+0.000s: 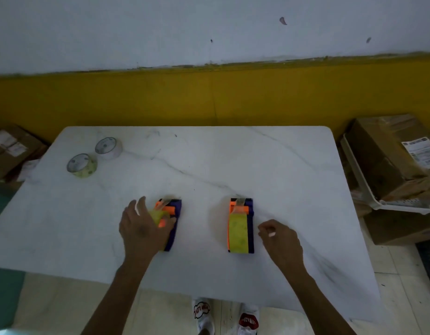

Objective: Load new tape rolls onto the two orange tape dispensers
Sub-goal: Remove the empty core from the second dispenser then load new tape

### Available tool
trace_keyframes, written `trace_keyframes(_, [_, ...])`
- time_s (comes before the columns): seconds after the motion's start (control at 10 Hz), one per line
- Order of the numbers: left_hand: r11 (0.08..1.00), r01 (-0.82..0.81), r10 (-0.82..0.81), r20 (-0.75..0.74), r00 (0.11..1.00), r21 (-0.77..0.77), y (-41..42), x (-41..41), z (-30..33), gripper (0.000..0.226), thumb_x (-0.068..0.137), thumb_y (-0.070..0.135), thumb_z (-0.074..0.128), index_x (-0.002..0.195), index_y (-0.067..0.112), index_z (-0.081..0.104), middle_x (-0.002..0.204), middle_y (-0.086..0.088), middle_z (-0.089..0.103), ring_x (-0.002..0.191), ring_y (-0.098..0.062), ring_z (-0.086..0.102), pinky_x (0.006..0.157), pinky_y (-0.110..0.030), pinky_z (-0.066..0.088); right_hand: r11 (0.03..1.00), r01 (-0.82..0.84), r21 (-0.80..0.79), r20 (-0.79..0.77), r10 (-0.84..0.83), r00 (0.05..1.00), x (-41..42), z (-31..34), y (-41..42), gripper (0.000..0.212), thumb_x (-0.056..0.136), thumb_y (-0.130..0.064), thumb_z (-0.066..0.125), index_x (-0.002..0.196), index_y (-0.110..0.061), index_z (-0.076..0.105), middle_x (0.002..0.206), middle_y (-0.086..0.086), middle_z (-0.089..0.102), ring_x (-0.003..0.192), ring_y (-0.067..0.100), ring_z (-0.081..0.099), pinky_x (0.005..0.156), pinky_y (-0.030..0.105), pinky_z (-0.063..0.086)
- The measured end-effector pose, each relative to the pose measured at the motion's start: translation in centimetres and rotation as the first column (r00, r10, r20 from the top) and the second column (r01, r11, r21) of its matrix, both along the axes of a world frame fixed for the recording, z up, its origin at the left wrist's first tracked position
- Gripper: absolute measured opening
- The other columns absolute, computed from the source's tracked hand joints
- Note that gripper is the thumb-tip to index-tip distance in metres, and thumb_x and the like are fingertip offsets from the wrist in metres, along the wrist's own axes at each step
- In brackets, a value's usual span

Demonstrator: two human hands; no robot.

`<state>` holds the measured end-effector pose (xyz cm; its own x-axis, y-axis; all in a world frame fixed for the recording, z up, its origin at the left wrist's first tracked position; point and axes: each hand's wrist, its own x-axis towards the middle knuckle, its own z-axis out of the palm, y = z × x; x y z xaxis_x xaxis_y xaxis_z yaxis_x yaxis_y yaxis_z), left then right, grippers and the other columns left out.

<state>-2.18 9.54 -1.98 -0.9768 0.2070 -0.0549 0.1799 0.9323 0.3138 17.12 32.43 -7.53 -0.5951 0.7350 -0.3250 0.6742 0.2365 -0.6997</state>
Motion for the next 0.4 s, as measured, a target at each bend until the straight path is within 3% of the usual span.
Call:
trace_keyframes(0.1, [0.988,-0.14,0.113,0.316,0.942,0.063,-0.2,-0.2,-1.4,0.079,0.084,0.035,0.066,0.144,0.002,0.026,0.143,-0.027,0.038,0.126,-0.046,0.045,0.103,-0.052,0.039,0.998,0.022,-0.058,-0.183,-0.032,0.982,-1.3,1.4,-0.7,0.014,0.092,-0.037,0.052,0.092,-0.032,0.064,0.093,-0.002,0.074,0.081,0.021,0.071,0.077,0.046,0.058])
trace_keyframes(0.2, [0.983,-0.138,0.095,0.308,0.947,0.121,0.5,0.5,-1.2,0.069,0.09,0.035,0.056,0.144,0.004,0.027,0.142,-0.024,0.039,0.125,-0.046,0.047,0.103,-0.05,0.038,1.0,-0.028,-0.003,-0.226,0.027,0.974,-2.2,3.4,-2.1,0.018,0.092,-0.036,0.051,0.102,-0.026,0.063,0.101,0.001,0.07,0.09,0.022,0.068,0.08,0.047,0.056])
trace_keyframes(0.3, [0.978,-0.133,0.062,0.381,0.923,0.163,0.1,0.2,-1.3,0.081,0.087,0.039,0.059,0.147,0.005,0.017,0.15,-0.022,0.031,0.134,-0.041,0.039,0.108,-0.048,0.034,0.996,-0.044,0.081,-0.244,0.062,0.968,-2.4,5.1,-3.5,0.023,0.09,-0.021,0.058,0.113,-0.019,0.061,0.112,0.006,0.063,0.101,0.025,0.062,0.088,0.048,0.053])
trace_keyframes(0.4, [0.981,-0.026,-0.032,0.294,0.955,0.191,-1.3,0.4,-0.3,0.097,0.081,0.046,0.065,0.15,0.006,0.009,0.153,-0.021,0.025,0.138,-0.04,0.031,0.11,-0.049,0.031,0.985,-0.02,0.169,-0.312,0.072,0.947,-1.9,8.8,-4.6,0.028,0.091,-0.012,0.058,0.118,-0.015,0.062,0.119,0.007,0.064,0.111,0.022,0.058,0.097,0.032,0.045])
